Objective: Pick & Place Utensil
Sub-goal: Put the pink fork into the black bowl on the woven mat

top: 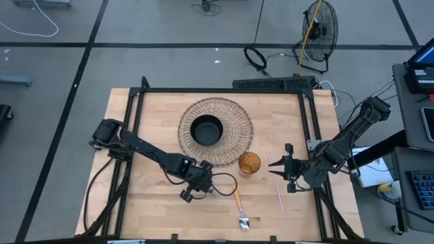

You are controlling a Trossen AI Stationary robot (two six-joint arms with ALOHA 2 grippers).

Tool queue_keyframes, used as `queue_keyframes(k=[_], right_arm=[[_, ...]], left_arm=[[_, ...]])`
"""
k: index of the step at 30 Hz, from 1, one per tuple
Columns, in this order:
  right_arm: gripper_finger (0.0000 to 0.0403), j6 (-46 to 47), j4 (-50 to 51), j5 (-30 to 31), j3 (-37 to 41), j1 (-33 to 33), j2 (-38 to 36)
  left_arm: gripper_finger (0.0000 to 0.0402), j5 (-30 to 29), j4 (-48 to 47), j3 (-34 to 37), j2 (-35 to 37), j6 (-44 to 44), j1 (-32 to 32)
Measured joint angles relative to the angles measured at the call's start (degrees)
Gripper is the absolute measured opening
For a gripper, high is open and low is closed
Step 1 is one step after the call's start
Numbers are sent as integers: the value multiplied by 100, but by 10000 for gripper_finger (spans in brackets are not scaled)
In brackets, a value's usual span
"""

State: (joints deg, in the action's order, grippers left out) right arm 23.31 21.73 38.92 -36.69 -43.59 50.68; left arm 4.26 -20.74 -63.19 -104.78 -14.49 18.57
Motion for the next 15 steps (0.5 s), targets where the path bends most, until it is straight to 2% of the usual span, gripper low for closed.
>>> queue_keyframes(k=[8,11,15], right_arm=[[89,0,-4,1,0,0,0],[89,2,-8,2,0,0,0],[89,2,-11,2,0,0,0]], left_arm=[[37,14,-109,-1,30,22,0],[69,16,-94,-1,30,-37,4],[130,111,-200,-3,-12,323,-97]])
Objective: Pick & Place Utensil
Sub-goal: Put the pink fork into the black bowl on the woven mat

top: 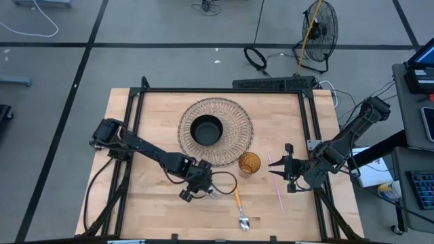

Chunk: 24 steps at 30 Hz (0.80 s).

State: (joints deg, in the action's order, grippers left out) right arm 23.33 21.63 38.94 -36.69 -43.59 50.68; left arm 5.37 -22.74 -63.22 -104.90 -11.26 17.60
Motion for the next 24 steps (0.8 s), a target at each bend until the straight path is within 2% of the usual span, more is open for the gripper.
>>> queue_keyframes(k=[3,6,13,17,24], right_arm=[[89,-1,-7,0,0,0,0],[89,-2,-13,0,0,0,0],[89,0,-33,0,0,0,0],[89,0,-35,0,0,0,1],[89,0,-33,0,0,0,0]], left_arm=[[171,222,-311,0,-48,228,-155],[199,205,-364,9,-153,348,-237],[210,465,-288,-23,-591,386,-273],[172,570,-293,-24,-670,341,-279],[41,762,-254,-15,-680,42,-271]])
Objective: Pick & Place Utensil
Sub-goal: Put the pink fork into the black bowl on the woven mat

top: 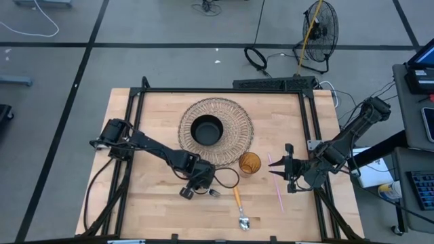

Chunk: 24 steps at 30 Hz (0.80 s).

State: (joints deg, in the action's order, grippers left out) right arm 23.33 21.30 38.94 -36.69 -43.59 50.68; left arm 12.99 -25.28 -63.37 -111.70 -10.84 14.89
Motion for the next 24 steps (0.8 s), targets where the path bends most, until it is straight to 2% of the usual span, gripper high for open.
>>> queue_keyframes(k=[15,24], right_arm=[[89,-22,9,0,0,0,0],[89,-22,13,0,0,0,0]], left_arm=[[40,-312,-215,-150,13,-282,138],[43,-308,-319,-263,22,-298,136]])
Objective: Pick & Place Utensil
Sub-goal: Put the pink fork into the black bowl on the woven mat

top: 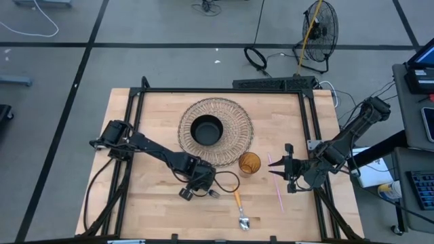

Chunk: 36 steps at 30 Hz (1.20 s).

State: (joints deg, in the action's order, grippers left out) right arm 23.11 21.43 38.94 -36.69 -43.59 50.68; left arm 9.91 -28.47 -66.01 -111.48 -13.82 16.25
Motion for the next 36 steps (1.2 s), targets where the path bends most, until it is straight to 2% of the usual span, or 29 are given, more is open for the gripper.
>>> queue_keyframes(k=[13,19,27,32,36], right_arm=[[89,0,9,0,0,0,0],[89,0,9,0,0,0,0],[89,0,9,0,0,0,2],[89,1,9,0,0,0,0],[89,2,11,0,0,0,0]], left_arm=[[43,46,-1,-6,0,25,-2],[59,42,4,-9,0,55,-4],[41,14,2,-10,0,66,-2],[56,-202,-23,-16,37,129,33],[45,-420,-47,-13,160,118,93]])
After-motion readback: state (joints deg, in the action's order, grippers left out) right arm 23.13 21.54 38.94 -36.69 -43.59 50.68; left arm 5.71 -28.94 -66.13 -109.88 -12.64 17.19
